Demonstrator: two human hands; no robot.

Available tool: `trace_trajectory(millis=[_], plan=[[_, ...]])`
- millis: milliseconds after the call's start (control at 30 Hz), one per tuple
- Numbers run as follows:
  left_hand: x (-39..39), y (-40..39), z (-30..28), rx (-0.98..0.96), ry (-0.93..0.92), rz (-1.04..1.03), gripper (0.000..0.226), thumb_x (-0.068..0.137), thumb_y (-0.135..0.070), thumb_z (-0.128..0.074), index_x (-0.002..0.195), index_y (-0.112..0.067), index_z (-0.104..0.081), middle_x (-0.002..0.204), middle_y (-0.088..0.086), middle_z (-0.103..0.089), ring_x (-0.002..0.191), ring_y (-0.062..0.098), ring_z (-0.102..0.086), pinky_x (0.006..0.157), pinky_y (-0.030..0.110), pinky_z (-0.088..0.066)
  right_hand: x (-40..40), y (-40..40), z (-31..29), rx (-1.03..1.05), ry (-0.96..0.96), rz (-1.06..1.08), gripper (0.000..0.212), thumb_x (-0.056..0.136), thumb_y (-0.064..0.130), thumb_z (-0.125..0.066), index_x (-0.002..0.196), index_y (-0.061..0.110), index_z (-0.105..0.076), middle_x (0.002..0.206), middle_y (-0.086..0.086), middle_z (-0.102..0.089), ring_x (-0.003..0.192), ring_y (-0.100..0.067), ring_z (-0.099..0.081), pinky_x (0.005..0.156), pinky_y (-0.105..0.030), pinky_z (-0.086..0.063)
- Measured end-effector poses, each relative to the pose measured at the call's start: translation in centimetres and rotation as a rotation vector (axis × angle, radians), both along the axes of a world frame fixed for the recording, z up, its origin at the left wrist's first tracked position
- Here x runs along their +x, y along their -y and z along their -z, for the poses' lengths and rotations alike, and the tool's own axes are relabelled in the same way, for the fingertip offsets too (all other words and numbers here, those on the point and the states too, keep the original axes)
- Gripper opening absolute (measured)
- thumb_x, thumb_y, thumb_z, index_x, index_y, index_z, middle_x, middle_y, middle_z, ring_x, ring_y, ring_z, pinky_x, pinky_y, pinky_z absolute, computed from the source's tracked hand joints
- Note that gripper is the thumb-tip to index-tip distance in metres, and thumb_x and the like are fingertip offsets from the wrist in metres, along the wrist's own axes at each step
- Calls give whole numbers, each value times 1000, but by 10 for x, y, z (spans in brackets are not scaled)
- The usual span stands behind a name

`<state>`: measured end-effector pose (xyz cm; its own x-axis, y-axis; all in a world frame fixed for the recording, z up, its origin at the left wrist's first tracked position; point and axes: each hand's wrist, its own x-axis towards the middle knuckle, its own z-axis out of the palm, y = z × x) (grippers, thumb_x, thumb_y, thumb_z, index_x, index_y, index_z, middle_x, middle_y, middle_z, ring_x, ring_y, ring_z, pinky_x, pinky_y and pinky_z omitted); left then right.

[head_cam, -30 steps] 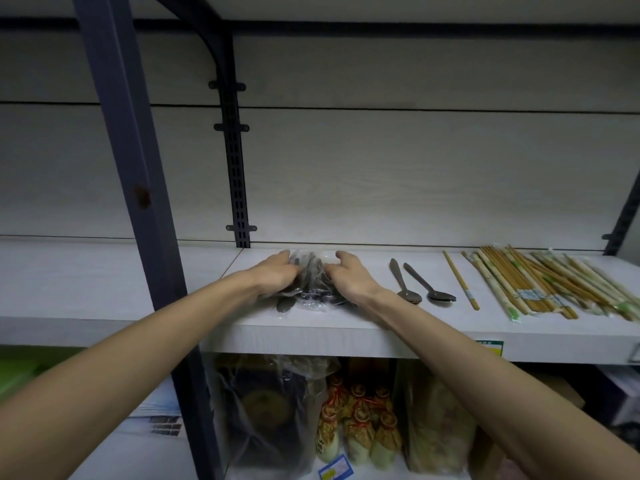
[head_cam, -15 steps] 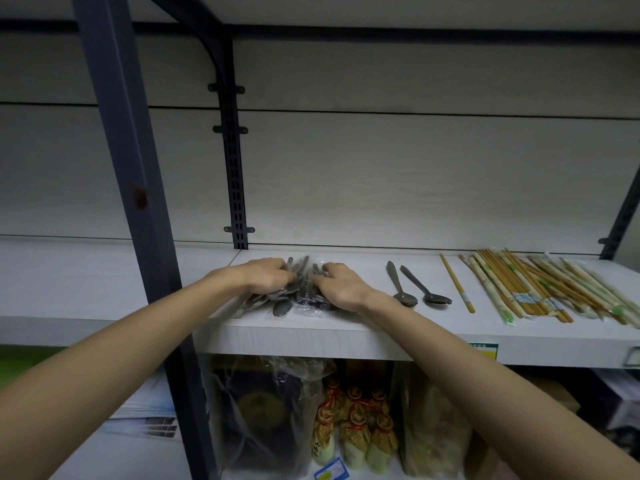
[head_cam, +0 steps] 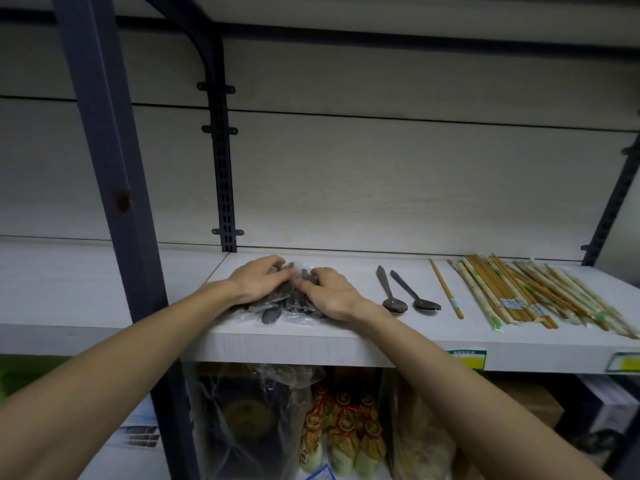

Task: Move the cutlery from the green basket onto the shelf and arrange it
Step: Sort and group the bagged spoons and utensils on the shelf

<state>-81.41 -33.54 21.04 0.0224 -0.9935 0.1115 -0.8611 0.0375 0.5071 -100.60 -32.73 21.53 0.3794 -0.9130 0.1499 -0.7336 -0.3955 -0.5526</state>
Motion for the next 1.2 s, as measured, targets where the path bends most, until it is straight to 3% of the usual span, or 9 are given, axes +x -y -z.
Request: trace_trajectory(millis=[133,267,367,533,733,900,967,1033,1200], plan=[[3,-4,0,-160,75,-38,67,93,-70,-44,142,-25,-53,132,-5,-59,127,19,-53,105,39,-42,2,1,0,47,23,-10,52,96,57,-42,106,11,-62,114,-10,-66,104,-31,-60,93,-43,-49],[3,-4,0,24,-179,48,96,76,-95,-31,150,-36,-45,156,-13,-41,148,15,-33,123,45,-23,3,3,-12,210,219,6,47,96,47,-52,119,9,-66,120,-7,-66,111,-25,-61,103,-40,-46],[-1,-1,3,83,-165,67,81,81,-87,-33,146,-40,-48,152,-11,-48,141,17,-42,120,44,-27,3,6,-15,240,280,3,29,94,34,-57,106,10,-70,107,-4,-70,102,-22,-63,94,-33,-48],[-2,4,6,-105,-78,61,52,98,-58,-48,137,-26,-60,141,1,-55,128,19,-52,112,38,-39,-7,3,-2,149,187,-4,33,92,32,-52,96,3,-66,95,-13,-70,93,-31,-64,90,-48,-51],[1,-6,-14,-243,-8,-56,51,103,-56,-40,137,-23,-60,149,-1,-48,137,19,-45,115,42,-35,-9,0,-3,62,156,-5,55,102,42,-45,142,5,-50,149,-9,-47,135,-27,-45,114,-37,-34],[5,-20,-8,124,114,80,91,87,-85,-29,152,-23,-43,159,3,-39,144,25,-38,120,47,-28,0,3,-5,87,119,-38,38,99,39,-46,112,12,-70,117,-10,-70,108,-29,-63,100,-44,-48],[4,-21,-2,151,81,91,77,94,-76,-34,149,-23,-46,152,2,-48,136,24,-46,117,48,-34,2,3,0,55,19,-67,36,98,36,-42,107,14,-69,115,-12,-69,106,-33,-61,98,-45,-48],[6,-20,-1,129,15,88,63,99,-60,-45,148,-21,-46,150,3,-50,137,25,-47,117,46,-34,3,3,3,53,-28,-68,37,98,33,-38,111,12,-66,122,-15,-64,112,-36,-57,101,-46,-44],[12,-28,-12,131,-30,6,82,101,-56,-48,163,-26,-3,170,-2,-11,155,23,-17,126,41,-14,-6,4,-13,85,52,-58,45,102,30,-45,139,7,-54,147,-12,-51,135,-30,-47,110,-33,-35]])
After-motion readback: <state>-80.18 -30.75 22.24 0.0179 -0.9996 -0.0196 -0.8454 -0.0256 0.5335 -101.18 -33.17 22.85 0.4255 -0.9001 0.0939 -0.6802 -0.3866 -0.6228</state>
